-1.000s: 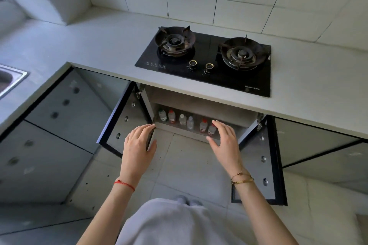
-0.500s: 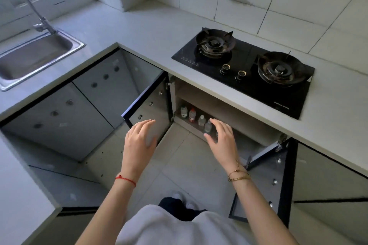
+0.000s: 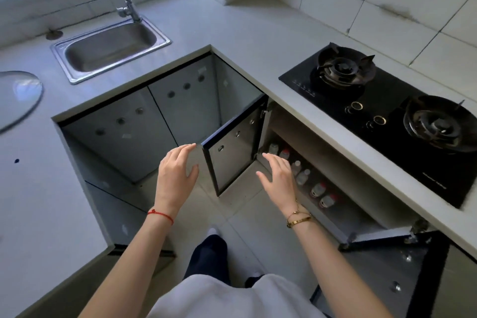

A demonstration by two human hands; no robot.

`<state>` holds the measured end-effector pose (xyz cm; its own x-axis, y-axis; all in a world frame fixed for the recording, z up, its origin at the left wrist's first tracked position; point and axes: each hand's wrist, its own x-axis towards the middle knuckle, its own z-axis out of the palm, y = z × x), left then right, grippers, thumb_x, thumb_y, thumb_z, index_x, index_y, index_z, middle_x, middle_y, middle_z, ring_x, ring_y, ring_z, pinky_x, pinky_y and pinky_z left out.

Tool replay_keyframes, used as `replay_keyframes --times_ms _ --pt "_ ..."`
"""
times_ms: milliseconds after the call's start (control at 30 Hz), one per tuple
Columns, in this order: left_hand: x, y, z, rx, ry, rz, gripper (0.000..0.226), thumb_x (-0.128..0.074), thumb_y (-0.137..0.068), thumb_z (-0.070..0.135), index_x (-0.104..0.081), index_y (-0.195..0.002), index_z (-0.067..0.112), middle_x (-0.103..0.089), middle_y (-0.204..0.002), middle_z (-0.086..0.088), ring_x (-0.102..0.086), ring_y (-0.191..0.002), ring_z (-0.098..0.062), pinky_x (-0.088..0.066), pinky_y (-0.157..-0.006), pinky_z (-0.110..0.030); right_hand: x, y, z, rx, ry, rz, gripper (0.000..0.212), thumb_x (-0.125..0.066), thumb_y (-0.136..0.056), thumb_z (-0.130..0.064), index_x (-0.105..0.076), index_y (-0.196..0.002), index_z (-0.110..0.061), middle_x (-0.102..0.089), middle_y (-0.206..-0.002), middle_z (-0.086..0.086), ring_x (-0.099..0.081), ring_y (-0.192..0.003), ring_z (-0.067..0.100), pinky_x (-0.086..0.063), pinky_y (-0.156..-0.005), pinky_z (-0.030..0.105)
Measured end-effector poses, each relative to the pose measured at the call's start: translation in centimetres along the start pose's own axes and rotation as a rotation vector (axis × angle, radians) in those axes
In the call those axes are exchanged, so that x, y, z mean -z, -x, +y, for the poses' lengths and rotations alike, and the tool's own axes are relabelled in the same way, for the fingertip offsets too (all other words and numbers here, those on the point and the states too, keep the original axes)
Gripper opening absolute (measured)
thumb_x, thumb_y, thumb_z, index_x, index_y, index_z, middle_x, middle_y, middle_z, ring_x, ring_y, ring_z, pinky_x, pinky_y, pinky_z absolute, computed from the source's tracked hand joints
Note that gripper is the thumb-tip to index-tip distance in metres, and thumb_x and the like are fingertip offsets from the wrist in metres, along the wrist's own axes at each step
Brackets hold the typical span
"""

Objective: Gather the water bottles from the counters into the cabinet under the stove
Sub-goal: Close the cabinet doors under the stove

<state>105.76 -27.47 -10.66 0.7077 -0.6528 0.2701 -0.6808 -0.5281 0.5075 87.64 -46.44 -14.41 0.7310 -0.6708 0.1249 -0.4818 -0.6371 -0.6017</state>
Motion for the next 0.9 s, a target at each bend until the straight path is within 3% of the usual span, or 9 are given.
replay_keyframes --times_ms 233,467,667,900 --pt "-1.8 -8.0 -5.9 0.001 0.003 -0.041 0.048 -0.066 -0.084 0.008 -0.056 -0.131 0.012 -0.063 -0.125 -0.007 -0.056 -0.118 -0.025 -0.044 -0.102 -0.04 -6.4 -8.3 -3.9 0.015 0.003 -0.014 0.046 -0.061 -0.091 -0.023 -0.051 -0.135 -0.013 -0.055 -0.135 0.003 -0.043 -0.128 0.019 -0.037 -0.109 0.03" --pt "-7.0 -14.8 -10.7 -0.043 -0.054 -0.249 0.041 -0.065 -0.085 0.017 -0.061 -0.125 0.008 -0.066 -0.12 -0.007 -0.061 -0.113 -0.029 -0.048 -0.094 -0.042 -12.9 -15.5 -5.5 -0.03 0.023 -0.025 0.046 -0.057 -0.092 -0.02 -0.049 -0.138 -0.016 -0.051 -0.142 0.002 -0.041 -0.125 0.022 -0.035 -0.107 0.03" --pt "-11.6 -16.0 -12.9 -0.085 -0.083 -0.434 0.044 -0.061 -0.091 0.032 -0.059 -0.129 0.01 -0.065 -0.124 -0.005 -0.057 -0.12 -0.027 -0.044 -0.097 -0.04 -17.5 -18.1 -4.7 -0.07 0.056 -0.084 0.047 -0.056 -0.093 -0.019 -0.048 -0.139 -0.017 -0.046 -0.146 0.001 -0.041 -0.124 0.024 -0.039 -0.108 0.034" --pt "-15.1 -14.9 -14.0 -0.082 -0.071 -0.49 0.039 -0.06 -0.091 0.034 -0.064 -0.123 0.012 -0.068 -0.119 -0.002 -0.059 -0.115 -0.025 -0.043 -0.095 -0.037 -20.3 -17.9 -2.8 -0.086 0.072 -0.195 0.047 -0.052 -0.096 -0.022 -0.045 -0.142 -0.017 -0.037 -0.153 -0.003 -0.031 -0.136 0.027 -0.035 -0.112 0.039"
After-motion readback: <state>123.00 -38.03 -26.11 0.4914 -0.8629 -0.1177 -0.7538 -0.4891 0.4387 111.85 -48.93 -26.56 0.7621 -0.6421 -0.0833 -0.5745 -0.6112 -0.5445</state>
